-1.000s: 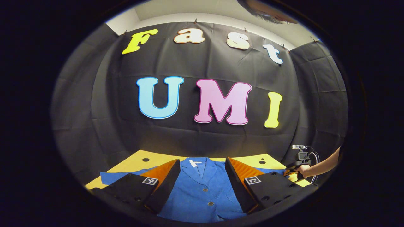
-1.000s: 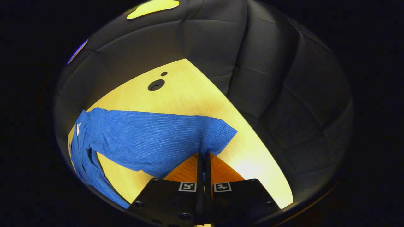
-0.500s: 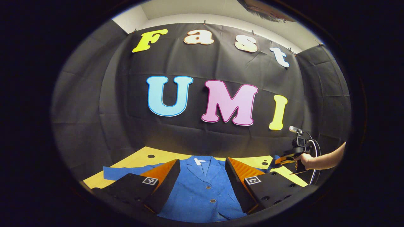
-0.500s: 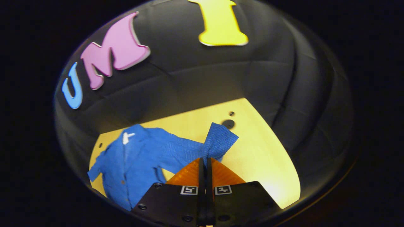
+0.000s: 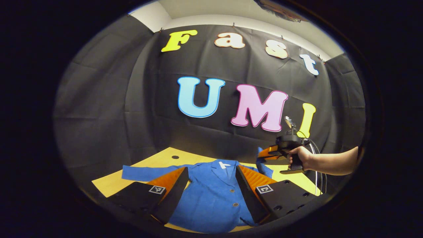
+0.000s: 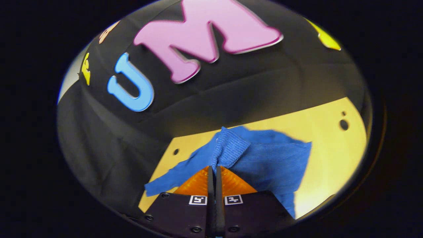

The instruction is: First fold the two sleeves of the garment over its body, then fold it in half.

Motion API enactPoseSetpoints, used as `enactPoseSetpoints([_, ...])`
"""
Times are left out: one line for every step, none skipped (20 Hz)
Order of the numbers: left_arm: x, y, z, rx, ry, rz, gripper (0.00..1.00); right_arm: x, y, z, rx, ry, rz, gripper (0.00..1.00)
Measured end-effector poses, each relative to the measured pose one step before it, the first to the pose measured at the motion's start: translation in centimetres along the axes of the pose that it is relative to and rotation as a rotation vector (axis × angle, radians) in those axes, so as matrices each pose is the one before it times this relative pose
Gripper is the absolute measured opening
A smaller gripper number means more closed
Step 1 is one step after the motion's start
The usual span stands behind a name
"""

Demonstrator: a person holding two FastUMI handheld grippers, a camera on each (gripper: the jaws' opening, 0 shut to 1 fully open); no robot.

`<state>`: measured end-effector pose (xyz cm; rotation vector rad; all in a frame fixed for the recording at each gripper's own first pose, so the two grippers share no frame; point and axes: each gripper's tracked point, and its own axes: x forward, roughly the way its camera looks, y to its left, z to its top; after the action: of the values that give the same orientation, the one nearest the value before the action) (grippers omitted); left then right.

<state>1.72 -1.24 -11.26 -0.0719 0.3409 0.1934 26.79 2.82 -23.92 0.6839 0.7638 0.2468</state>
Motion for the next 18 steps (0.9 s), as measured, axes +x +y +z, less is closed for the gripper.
enactPoseSetpoints([-0.483, 0.995, -0.286, -0.00292, 0.00343, 0.02228, 0.82, 1.078, 2.235, -1.361, 0.00977, 0.0185, 0.04894, 0.04])
enactPoseSetpoints([-0.494, 0.914, -0.253, -0.00003, 0.0062, 0.02216, 0.82, 1.325, 1.602, -1.068, 0.00827, 0.01698, 0.03779, 0.04])
enactPoseSetpoints([-0.391, 0.889, -0.385, 0.0023, 0.0045, 0.02068, 0.82, 1.341, 1.02, -0.765, 0.00398, 0.00879, 0.02307, 0.04])
enactPoseSetpoints([-0.422, 0.928, -0.233, 0.00335, 0.00361, 0.0194, 0.82, 1.801, 0.511, -0.781, 0.00743, 0.00196, 0.01622, 0.04])
enactPoseSetpoints([-0.369, 0.818, -0.457, 0.00263, 0.00563, 0.01788, 0.82, 1.69, 0.311, -0.588, 0.01228, 0.00674, -0.004, 0.04])
enactPoseSetpoints([-0.255, 0.74, -0.302, -0.00108, 0.00692, 0.01751, 0.82, 1.766, 0.228, -0.768, 0.02555, 0.00079, -0.01141, 0.04])
enactPoseSetpoints([-0.184, 0.731, -0.51, -0.00668, 0.00932, 0.01484, 0.82, 1.298, -0.024, -0.254, 0.03919, -0.00679, -0.00606, 0.04])
enactPoseSetpoints([-0.256, 0.523, -0.39, -0.01347, 0.00895, 0.01031, 0.82, 1.434, -0.466, -0.529, 0.04357, -0.0039, -0.01346, 0.05])
enactPoseSetpoints([-0.23, 0.389, -0.464, -0.01677, 0.00778, 0.00509, 0.82, 1.173, -0.611, -0.408, 0.05019, 0.0085, -0.01079, 0.07])
enactPoseSetpoints([-0.121, 0.264, -0.293, -0.01565, 0.00706, 0.00379, 0.82, 0.69, -0.733, -0.453, 0.04279, 0.00741, -0.01045, 0.0])
enactPoseSetpoints([-0.115, 0.39, -0.381, -0.01246, 0.0066, 0.00437, 0.82, 0.532, -0.399, -0.146, 0.02963, 0.00444, -0.00413, 0.15])
enactPoseSetpoints([-0.019, 0.237, -0.245, -0.00893, 0.00474, 0.00185, 0.82, 0.169, -0.329, -0.224, 0.01306, -0.0024, -0.00869, 0.36])
enactPoseSetpoints([0.027, 0.271, -0.285, -0.0074, 0.00371, 0.00169, 0.82, 0.027, -0.105, 0.037, 0.0021, -0.00335, -0.0004, 0.57])
enactPoseSetpoints([0.209, 0.285, -0.126, -0.00692, 0.00478, -0.0002, 0.82, -0.249, 0.316, -0.098, -0.00794, -0.00635, 0.00587, 0.79])
enactPoseSetpoints([0.208, 0.343, -0.29, -0.00742, 0.00676, 0.0006, 0.82, -0.499, 0.192, 0.124, -0.01866, -0.00785, -0.00251, 1.0])
enactPoseSetpoints([0.419, 0.395, 0.016, -0.00745, 0.00467, 0.00053, 0.82, -0.976, 0.297, 0.039, -0.02448, -0.00868, -0.00575, 0.89])
enactPoseSetpoints([0.498, 0.493, -0.079, -0.0065, 0.00308, -0.00013, 0.82, -1.064, 0.015, 0.011, -0.02401, -0.00817, -0.00568, 0.92])
enactPoseSetpoints([0.711, 0.693, 0.211, -0.00354, -0.00321, 0.00245, 0.82, -1.727, 0.104, 0.023, -0.02404, -0.01162, -0.00248, 0.97])
